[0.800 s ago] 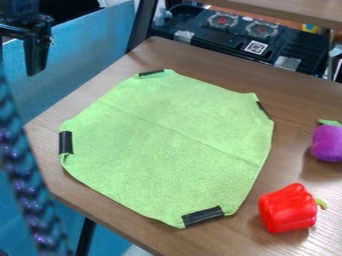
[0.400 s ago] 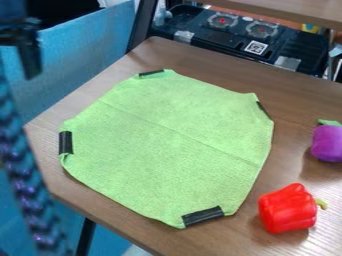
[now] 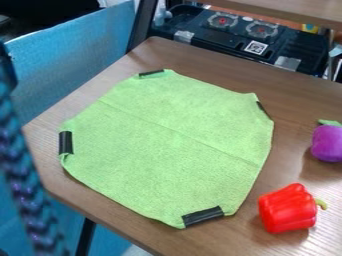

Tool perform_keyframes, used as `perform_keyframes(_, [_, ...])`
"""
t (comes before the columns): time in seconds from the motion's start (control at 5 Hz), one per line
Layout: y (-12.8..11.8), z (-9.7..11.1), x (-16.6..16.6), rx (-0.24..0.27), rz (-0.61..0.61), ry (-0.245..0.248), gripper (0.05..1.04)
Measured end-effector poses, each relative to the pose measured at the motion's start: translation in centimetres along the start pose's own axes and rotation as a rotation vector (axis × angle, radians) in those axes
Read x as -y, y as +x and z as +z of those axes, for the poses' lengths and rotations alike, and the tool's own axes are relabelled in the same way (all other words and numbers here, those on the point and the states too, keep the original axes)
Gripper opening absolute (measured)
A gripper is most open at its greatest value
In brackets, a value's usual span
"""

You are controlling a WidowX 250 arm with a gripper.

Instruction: Fold the cloth from left to right

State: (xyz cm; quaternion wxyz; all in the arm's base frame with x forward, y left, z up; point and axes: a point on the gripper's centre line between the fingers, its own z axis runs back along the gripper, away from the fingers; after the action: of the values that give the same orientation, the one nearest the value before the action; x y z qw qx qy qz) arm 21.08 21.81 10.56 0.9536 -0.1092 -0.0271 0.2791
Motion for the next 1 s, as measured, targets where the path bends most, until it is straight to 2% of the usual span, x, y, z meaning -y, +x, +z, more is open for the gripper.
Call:
perform_keyframes(0.2, [-0.3, -1.6, -0.8, 0.063, 0.069, -0.046, 0.999])
perform_keyframes(0.4, [-0.6, -3.6, -0.6, 0.104, 0.11, -0.06, 0.999])
perform_keyframes(0.6, [-0.9, -5.7, 0.3, 0.138, 0.123, -0.062, 0.999])
perform_keyframes(1.0, [-1.3, -8.2, 1.9, 0.179, 0.121, -0.048, 0.999])
